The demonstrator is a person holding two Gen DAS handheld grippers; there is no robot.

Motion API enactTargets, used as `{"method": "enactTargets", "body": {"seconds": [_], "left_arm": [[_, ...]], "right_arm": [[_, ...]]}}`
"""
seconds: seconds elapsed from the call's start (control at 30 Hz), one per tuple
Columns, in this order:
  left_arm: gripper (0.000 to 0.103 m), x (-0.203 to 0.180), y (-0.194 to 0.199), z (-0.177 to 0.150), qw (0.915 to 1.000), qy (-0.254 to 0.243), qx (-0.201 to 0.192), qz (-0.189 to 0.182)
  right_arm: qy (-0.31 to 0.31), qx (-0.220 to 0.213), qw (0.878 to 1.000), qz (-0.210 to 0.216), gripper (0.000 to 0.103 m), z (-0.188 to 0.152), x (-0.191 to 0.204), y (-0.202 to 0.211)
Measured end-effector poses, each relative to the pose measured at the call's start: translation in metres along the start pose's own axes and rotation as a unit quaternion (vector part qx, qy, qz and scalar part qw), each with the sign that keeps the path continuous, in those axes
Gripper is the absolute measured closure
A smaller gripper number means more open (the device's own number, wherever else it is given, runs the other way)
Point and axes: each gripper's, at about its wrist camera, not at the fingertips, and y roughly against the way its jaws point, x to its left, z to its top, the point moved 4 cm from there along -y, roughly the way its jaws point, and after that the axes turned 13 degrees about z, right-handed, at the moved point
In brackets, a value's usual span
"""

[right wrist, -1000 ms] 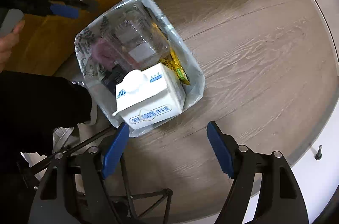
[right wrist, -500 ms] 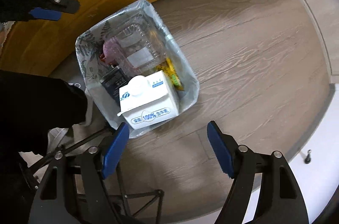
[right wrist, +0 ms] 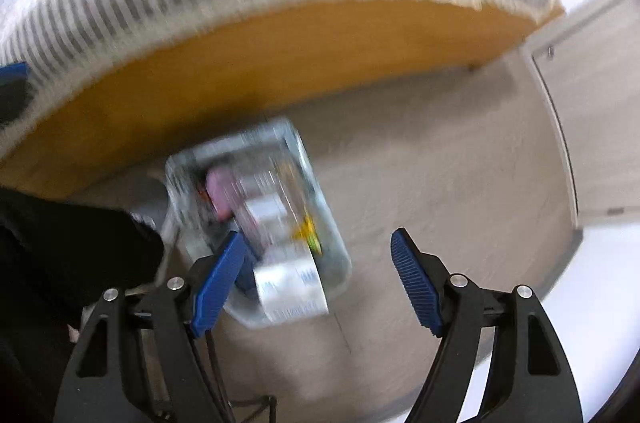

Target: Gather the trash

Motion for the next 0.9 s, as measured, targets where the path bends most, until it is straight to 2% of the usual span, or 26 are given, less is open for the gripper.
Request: {"method": "enactTargets", "body": {"seconds": [0.03,0.13,0.2,0.3,0.37,0.43,0.47,0.6,0.7,0.73,0.77,0.8,0.87,0.9], "left_arm": [[0.032,0.016,0.013,0.006,0.9998,0.012,-0.014,0.008],[0.032,0.089,0.064,0.018,0.9941,0.063,-0.068,0.056],[0.031,0.139,0.094,0.023,0.9863,0.091,-0.096,0.098],[0.03,0.218,0.144,0.028,0.9665,0.135,-0.139,0.168],[0.026,0.267,0.18,0.028,0.9459,0.166,-0.176,0.216],[0.014,0.309,0.219,0.029,0.9247,0.189,-0.222,0.245],[0.012,0.324,0.232,0.031,0.9171,0.193,-0.239,0.254],[0.008,0.372,0.285,0.047,0.8731,0.199,-0.305,0.325],[0.008,0.401,0.31,0.064,0.8398,0.208,-0.364,0.345],[0.008,0.406,0.315,0.071,0.8346,0.208,-0.376,0.344],[0.008,0.412,0.317,0.078,0.8287,0.209,-0.389,0.345],[0.008,0.422,0.32,0.089,0.8198,0.212,-0.403,0.347],[0.008,0.433,0.325,0.101,0.8114,0.216,-0.418,0.347],[0.008,0.436,0.323,0.108,0.8121,0.214,-0.42,0.344]], "right_arm": [[0.005,-0.008,1.0,0.002,0.03,0.012,0.006,0.004],[0.03,-0.047,0.998,0.022,0.03,0.061,0.047,0.024],[0.057,-0.077,0.994,0.046,0.03,0.094,0.083,0.04],[0.088,-0.135,0.983,0.085,0.03,0.145,0.142,0.073],[0.101,-0.178,0.972,0.119,0.03,0.174,0.18,0.101],[0.119,-0.224,0.955,0.155,0.03,0.202,0.22,0.134],[0.128,-0.245,0.946,0.171,0.03,0.215,0.239,0.148],[0.158,-0.305,0.919,0.191,0.023,0.25,0.292,0.191],[0.158,-0.368,0.886,0.236,0.022,0.274,0.32,0.216],[0.156,-0.386,0.875,0.246,0.022,0.283,0.322,0.22],[0.155,-0.416,0.86,0.251,0.022,0.291,0.326,0.226],[0.152,-0.437,0.852,0.245,0.022,0.296,0.327,0.229],[0.145,-0.475,0.838,0.225,0.022,0.315,0.331,0.236],[0.144,-0.485,0.834,0.219,0.022,0.323,0.333,0.24]]}}
